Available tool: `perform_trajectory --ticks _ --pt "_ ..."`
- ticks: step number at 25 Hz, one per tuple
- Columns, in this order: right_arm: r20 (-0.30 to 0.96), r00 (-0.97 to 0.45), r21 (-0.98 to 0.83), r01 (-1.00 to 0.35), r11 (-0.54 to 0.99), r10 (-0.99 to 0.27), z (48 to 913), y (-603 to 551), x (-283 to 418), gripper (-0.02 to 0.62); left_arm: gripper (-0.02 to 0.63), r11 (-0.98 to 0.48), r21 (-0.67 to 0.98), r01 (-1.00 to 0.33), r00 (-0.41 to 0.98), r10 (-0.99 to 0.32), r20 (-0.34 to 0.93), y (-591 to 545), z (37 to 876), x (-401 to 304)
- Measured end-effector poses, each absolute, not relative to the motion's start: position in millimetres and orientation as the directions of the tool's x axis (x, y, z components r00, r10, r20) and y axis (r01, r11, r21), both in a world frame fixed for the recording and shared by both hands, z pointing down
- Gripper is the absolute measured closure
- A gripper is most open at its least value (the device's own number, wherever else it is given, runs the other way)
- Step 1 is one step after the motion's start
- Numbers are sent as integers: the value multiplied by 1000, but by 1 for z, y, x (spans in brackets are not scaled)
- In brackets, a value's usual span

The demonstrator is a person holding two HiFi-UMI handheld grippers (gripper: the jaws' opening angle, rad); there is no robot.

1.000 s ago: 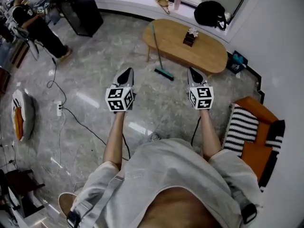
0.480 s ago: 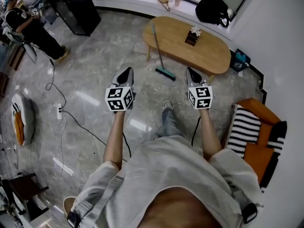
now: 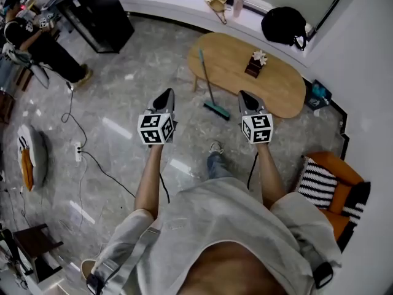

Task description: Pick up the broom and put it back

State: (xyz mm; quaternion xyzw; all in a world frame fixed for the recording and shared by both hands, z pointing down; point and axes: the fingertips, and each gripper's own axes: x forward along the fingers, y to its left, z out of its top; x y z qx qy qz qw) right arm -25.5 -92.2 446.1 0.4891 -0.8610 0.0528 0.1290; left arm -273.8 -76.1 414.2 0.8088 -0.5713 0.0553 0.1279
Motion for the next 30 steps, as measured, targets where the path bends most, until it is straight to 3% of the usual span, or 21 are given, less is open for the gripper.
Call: perform_trajectory --ticks 15,30 --pt "289 -578 23 -792 610 -763 452 -292 -27 595 604 -244 144 -959 276 -918 283 -250 430 -258" --pt "302 -528 -17 -836 549 -794 475 -351 -44 595 604 -282 164 -945 322 -883 340 -310 470 -283"
